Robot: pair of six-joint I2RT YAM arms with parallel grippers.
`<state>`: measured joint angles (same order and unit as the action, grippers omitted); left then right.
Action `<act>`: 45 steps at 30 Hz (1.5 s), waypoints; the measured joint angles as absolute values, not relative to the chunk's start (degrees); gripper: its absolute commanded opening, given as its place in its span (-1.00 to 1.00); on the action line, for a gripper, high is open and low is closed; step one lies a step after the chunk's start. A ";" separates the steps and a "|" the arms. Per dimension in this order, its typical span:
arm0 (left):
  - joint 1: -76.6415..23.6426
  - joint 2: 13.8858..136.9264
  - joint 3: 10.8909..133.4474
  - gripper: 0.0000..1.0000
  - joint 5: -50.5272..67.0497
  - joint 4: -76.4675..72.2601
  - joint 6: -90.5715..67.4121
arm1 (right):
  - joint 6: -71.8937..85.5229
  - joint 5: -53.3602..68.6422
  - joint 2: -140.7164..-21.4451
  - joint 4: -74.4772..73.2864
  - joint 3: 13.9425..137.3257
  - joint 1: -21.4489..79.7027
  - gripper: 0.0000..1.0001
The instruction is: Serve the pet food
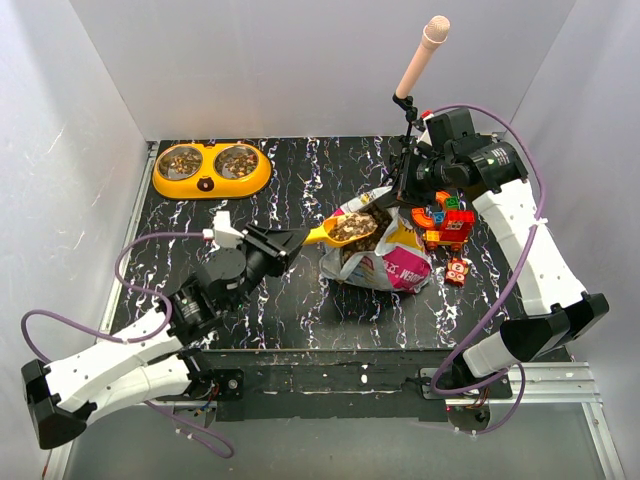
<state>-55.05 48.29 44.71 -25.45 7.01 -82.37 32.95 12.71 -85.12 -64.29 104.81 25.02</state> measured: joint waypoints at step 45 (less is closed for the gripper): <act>-55.61 49.78 21.39 -1.00 -23.66 -36.34 -81.71 | 34.70 14.09 -85.10 -66.52 105.43 22.44 -0.97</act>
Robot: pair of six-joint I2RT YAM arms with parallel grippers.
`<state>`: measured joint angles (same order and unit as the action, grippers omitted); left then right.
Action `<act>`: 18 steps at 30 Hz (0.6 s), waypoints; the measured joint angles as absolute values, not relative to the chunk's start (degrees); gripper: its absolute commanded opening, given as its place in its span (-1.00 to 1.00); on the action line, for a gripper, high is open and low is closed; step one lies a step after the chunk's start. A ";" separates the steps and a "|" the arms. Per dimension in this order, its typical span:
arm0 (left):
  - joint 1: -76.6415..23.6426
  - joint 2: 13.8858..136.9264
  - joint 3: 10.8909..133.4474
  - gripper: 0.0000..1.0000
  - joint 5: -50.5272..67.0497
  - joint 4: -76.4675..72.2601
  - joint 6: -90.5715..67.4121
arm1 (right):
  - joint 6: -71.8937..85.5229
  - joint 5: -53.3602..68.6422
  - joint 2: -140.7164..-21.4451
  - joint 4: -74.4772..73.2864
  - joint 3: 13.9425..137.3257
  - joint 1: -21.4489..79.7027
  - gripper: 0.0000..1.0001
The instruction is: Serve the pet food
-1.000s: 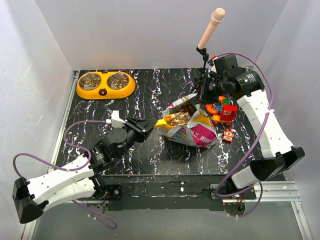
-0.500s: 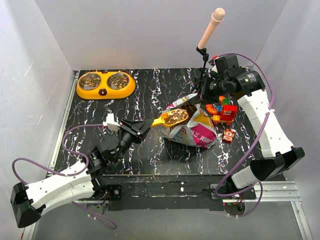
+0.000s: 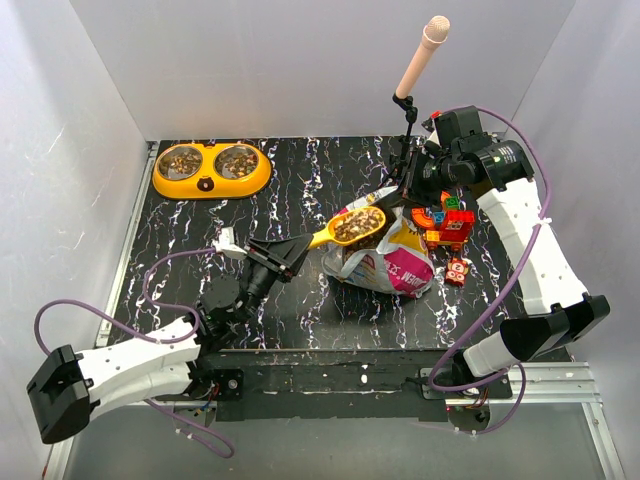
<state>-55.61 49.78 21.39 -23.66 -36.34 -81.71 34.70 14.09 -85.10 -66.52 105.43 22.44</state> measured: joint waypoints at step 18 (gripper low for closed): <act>-55.51 40.62 28.95 -1.00 -26.17 -26.89 -78.94 | 34.54 14.90 -84.66 -65.98 104.62 21.37 -0.97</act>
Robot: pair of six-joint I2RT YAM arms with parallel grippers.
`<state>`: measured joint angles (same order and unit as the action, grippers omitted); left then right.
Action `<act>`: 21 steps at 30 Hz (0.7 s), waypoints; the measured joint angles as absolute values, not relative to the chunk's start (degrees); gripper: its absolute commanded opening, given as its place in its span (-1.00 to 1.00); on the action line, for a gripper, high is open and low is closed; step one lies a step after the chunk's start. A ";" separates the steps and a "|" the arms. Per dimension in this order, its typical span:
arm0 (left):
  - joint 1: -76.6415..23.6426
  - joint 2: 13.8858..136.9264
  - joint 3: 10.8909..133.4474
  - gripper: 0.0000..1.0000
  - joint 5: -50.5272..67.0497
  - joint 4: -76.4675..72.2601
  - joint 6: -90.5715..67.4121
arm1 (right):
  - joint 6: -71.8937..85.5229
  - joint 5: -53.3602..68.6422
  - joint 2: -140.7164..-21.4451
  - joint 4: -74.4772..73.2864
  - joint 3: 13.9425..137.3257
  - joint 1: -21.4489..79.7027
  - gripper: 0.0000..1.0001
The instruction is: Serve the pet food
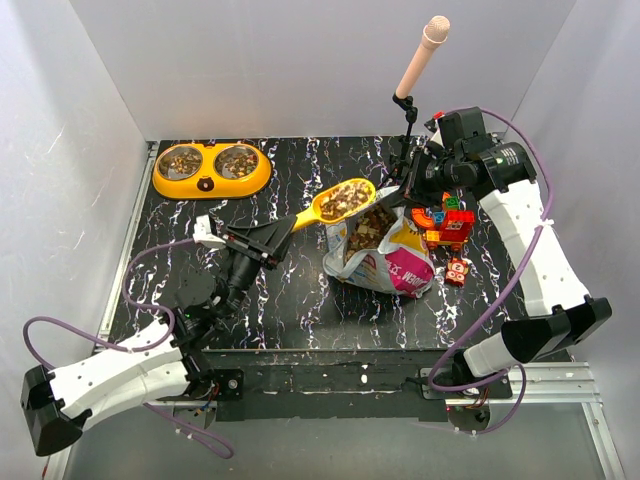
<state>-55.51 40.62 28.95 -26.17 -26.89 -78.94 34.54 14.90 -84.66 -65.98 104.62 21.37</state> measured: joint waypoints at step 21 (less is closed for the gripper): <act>-27.33 75.96 53.74 -1.00 -20.10 -29.28 -85.30 | 34.13 16.91 -74.43 -65.43 94.70 21.39 -0.97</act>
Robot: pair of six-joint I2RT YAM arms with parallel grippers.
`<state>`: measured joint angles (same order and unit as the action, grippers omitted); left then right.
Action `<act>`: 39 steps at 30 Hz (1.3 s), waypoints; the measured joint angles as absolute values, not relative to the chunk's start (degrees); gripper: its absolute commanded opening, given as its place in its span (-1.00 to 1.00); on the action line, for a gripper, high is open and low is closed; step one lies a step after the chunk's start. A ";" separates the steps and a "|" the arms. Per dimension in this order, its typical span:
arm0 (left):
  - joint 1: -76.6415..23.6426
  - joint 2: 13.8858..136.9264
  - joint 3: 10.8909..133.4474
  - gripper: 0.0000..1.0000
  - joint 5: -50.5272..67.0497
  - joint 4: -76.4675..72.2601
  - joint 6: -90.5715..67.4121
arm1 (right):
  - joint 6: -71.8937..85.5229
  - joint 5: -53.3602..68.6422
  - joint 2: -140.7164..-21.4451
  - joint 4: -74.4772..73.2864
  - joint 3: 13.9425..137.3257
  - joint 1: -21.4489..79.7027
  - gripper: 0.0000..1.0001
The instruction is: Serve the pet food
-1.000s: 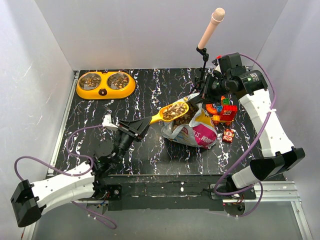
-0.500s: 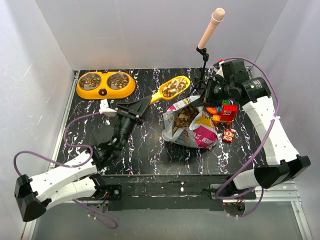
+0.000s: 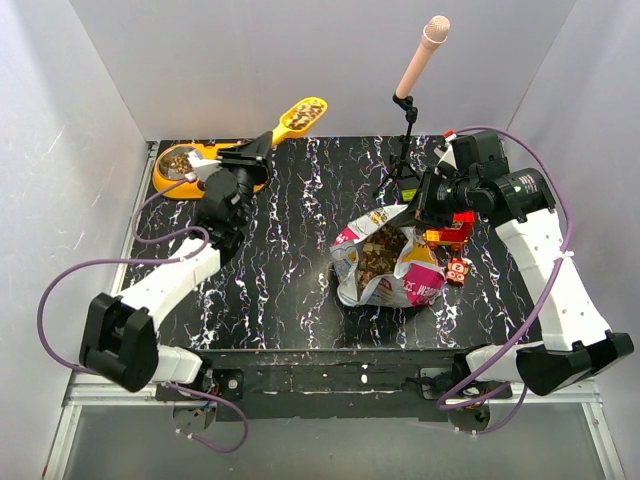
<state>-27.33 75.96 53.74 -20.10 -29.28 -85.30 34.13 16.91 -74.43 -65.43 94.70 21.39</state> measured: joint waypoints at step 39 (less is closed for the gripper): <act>7.97 97.38 61.49 -1.00 2.13 -11.49 -81.17 | 32.32 11.42 -81.19 -75.81 105.80 21.50 -0.97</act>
